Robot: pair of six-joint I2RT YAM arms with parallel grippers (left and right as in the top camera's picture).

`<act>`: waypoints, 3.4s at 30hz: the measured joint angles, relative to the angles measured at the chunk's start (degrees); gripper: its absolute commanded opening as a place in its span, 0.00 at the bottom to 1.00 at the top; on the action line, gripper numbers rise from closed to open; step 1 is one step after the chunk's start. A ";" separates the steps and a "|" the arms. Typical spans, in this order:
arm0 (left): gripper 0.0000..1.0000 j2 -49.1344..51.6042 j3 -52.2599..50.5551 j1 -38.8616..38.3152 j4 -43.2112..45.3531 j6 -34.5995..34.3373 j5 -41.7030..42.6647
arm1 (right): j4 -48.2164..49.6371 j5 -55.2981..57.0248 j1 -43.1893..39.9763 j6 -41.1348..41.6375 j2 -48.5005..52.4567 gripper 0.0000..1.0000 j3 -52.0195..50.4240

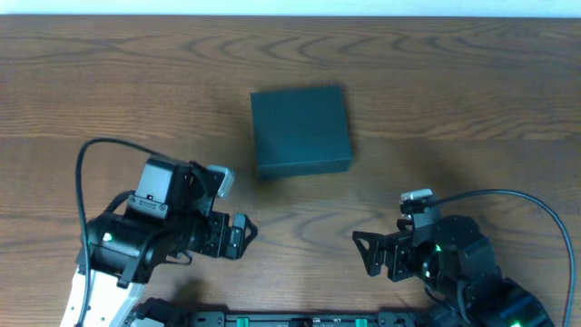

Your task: Pack container

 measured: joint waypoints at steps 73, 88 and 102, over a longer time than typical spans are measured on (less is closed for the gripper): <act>0.95 -53.75 -47.08 23.37 38.84 -2.93 -10.84 | -0.28 -0.46 0.00 0.24 0.37 0.99 -0.07; 0.95 -53.75 -47.10 23.37 38.84 -2.93 -10.84 | 3.52 5.09 -0.04 -1.84 -0.39 0.99 -1.73; 0.95 -53.81 -47.15 23.37 39.12 -2.93 -10.62 | 13.68 8.59 -1.88 -15.26 -30.16 0.99 -27.89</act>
